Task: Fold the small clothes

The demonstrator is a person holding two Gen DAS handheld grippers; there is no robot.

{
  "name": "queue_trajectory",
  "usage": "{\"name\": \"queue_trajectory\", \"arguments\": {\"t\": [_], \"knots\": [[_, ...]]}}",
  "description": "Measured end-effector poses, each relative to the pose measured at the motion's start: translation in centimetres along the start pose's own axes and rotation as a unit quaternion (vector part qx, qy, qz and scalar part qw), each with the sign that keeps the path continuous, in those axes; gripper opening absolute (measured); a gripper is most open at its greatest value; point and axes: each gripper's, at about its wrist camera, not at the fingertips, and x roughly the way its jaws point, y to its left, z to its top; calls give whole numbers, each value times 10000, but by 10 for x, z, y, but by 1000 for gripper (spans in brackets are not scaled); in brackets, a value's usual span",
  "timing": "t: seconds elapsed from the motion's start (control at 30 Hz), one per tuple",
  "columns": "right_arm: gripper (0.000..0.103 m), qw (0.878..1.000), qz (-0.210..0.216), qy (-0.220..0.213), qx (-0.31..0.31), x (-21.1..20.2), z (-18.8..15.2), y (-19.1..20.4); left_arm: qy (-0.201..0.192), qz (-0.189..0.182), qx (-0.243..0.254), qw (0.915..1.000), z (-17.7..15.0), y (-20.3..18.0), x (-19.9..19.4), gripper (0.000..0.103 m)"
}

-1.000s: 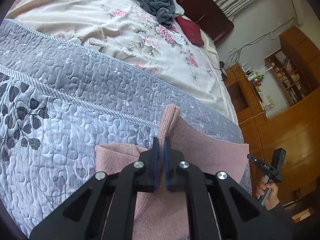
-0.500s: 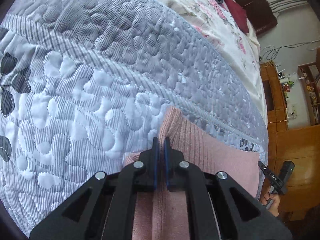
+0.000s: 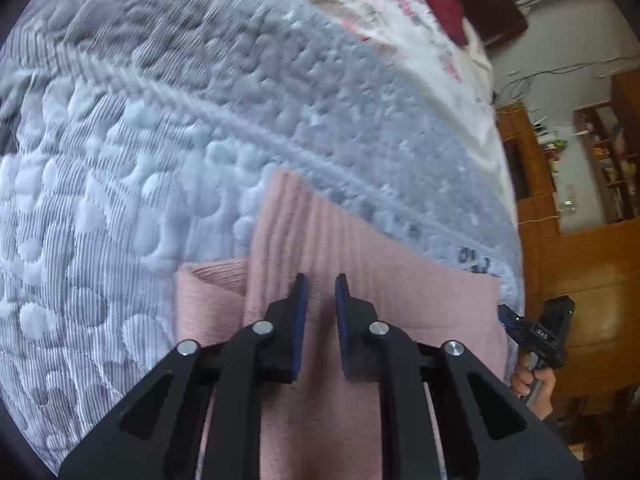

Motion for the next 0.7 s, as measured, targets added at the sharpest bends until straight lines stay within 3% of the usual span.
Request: {"name": "queue_trajectory", "arguments": {"t": [0.07,0.1,0.23,0.27,0.33,0.4,0.5,0.57,0.67,0.7], "knots": [[0,9996,112,-22,256,-4,3,-7,-38,-65,13,10000,0,-4,-6,0],[4,9996,174,-84,227,-12,2,-2,-101,-209,87,9997,-1,-10,-15,4],[4,9944,1046,62,-138,-34,-25,31,-118,-1147,689,9909,-36,-33,-52,6],[4,9936,1087,182,-247,-30,-34,36,-29,-1186,784,9898,-48,-33,-52,6],[4,9955,797,399,-333,-14,-46,33,160,-785,779,9937,-62,-21,-39,8],[0,9965,715,410,-138,-2,-48,17,261,-540,516,9969,-66,1,-25,1],[3,9969,712,338,69,-12,-50,19,131,-590,437,9972,-66,0,-37,2],[4,9945,989,335,-96,-24,-63,38,93,-846,651,9942,-77,-13,-54,7],[4,9887,1191,687,-595,-27,-101,65,139,-1218,1006,9873,-114,-29,-73,7],[4,9870,1194,850,-653,-21,-114,68,215,-1152,1042,9876,-129,-27,-71,9]]}}
